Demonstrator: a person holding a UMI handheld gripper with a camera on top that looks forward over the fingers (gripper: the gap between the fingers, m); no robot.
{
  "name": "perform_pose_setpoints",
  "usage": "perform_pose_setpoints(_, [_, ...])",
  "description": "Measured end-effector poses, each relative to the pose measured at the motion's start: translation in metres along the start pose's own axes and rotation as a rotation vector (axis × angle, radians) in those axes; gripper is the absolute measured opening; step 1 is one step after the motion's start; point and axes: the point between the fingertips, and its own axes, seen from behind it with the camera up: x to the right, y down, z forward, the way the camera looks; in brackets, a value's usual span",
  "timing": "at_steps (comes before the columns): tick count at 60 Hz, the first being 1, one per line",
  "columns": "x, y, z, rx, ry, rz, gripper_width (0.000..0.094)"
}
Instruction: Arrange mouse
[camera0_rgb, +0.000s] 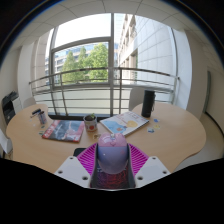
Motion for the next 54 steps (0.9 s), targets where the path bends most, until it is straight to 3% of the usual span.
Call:
perform_pose_setpoints(8, [-0.014,0.077,0.062,-0.17,-0.034,0.036,0.0434])
perform_pose_setpoints(13, [-0.016,0.111,0.084,-0.216,-0.026,0.037,0.0442])
perform_pose_setpoints(22, [-0.025,0.138,0.096,-0.291,-0.061,0.07,0.0574])
perform_pose_setpoints(30, [-0.014,0.123,0.079,-0.255,-0.007,0.01,0.0858])
perform_pose_setpoints(54, [-0.032,0.076,-0.112,-0.138,0.117,0.0,0.0846])
